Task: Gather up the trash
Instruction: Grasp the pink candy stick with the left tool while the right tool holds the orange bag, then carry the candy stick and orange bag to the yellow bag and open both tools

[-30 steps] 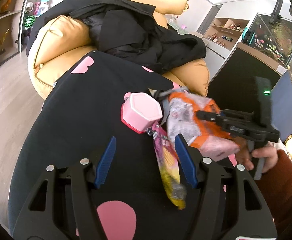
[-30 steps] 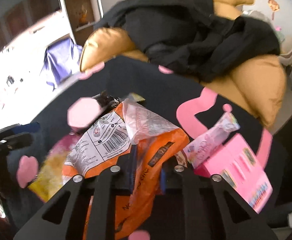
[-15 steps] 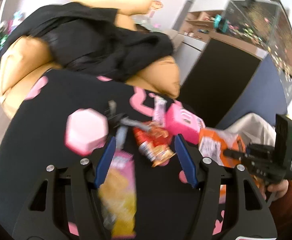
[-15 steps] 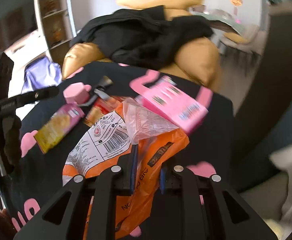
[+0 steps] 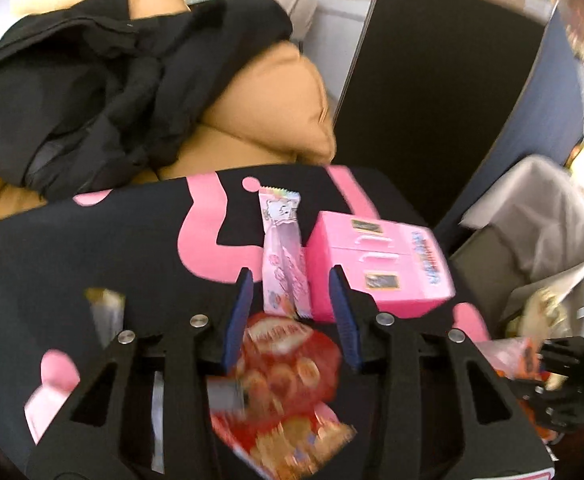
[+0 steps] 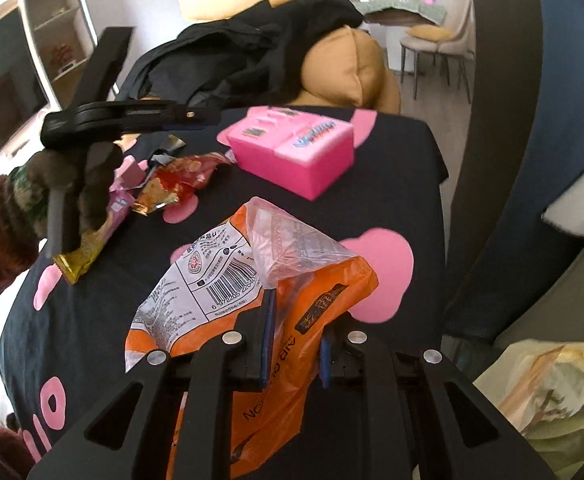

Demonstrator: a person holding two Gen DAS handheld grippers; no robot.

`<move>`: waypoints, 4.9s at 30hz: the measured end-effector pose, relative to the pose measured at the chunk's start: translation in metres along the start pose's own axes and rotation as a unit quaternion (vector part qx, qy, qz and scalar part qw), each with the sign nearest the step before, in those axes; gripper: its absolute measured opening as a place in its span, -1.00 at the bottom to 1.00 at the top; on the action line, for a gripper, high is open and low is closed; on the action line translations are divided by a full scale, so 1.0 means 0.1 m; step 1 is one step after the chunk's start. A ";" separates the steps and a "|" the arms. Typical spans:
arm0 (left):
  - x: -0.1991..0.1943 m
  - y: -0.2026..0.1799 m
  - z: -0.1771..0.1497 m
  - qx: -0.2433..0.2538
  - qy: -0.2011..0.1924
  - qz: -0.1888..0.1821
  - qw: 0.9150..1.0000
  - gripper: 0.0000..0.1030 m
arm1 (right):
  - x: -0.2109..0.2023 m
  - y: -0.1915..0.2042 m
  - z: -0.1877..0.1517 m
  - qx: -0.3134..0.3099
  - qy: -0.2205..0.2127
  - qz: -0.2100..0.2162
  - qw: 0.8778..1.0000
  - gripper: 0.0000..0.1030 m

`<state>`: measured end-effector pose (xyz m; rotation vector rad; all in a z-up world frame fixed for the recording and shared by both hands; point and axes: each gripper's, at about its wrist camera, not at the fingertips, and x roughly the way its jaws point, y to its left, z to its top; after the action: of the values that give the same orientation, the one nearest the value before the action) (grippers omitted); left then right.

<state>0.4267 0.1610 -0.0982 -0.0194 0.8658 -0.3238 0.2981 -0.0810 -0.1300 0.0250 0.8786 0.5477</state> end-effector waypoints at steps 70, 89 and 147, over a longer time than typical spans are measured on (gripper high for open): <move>-1.10 -0.28 -1.14 -0.071 -0.012 -0.022 0.997 -0.94 | -0.65 0.41 -0.23 -0.039 -0.066 -0.004 0.997 -0.65; -2.23 -1.36 -1.05 -0.063 -0.147 -0.079 0.984 -0.94 | -1.95 0.42 -0.36 -0.080 -0.169 -0.086 0.979 -0.65; -0.68 -2.97 -1.22 -0.006 0.020 -0.182 0.983 -0.94 | -1.92 -1.28 -1.31 0.076 -0.093 -0.184 0.976 0.14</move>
<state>0.2133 -0.0883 -0.0831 -0.1848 0.9025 -0.6636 0.1603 -0.3070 -0.1068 0.0512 0.7185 0.1275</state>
